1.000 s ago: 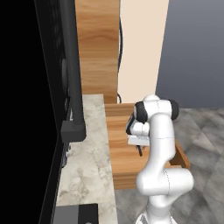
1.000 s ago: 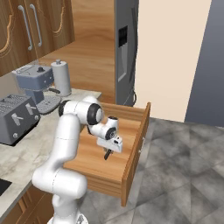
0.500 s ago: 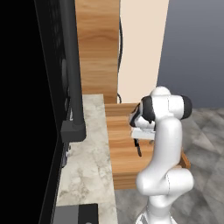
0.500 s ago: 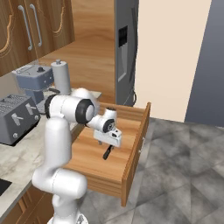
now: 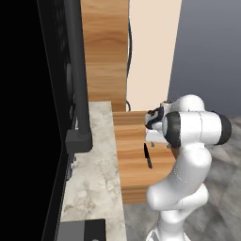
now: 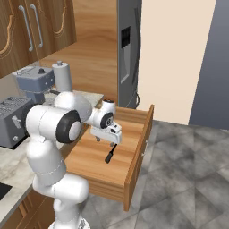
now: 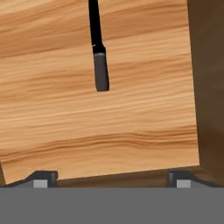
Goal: Pick up the metallic utensils from the counter and place them in the open drawer. Make sure not to pick up any wooden utensils.
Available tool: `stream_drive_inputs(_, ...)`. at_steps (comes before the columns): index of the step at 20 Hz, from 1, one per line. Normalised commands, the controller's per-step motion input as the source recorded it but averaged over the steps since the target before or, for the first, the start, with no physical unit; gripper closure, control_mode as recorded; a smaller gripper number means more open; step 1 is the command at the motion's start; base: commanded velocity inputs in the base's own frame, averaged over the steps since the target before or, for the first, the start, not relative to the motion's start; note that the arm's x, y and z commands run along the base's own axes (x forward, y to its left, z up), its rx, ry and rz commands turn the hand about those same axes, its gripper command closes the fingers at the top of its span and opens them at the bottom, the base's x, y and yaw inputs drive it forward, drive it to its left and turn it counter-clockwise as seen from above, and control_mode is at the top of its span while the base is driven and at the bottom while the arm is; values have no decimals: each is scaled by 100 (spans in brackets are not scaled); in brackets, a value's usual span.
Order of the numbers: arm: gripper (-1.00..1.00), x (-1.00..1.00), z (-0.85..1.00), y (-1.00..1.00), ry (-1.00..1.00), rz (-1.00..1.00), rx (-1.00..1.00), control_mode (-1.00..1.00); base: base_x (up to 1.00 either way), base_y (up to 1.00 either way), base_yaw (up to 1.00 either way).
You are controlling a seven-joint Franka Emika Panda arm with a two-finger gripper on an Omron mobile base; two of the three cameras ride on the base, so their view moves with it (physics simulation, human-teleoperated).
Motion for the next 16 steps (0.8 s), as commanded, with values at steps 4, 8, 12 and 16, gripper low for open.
stream_drive_inputs(4,-100,-30,100,2,2,0,-4,-100,0,0,0)
stream_drive_inputs(8,-100,-42,89,1,6,0,0,-100,0,0,0)
stream_drive_inputs(12,-100,-68,53,0,1,0,6,-100,0,0,0)
stream_drive_inputs(16,-100,-74,69,4,-8,0,1,-100,0,0,0)
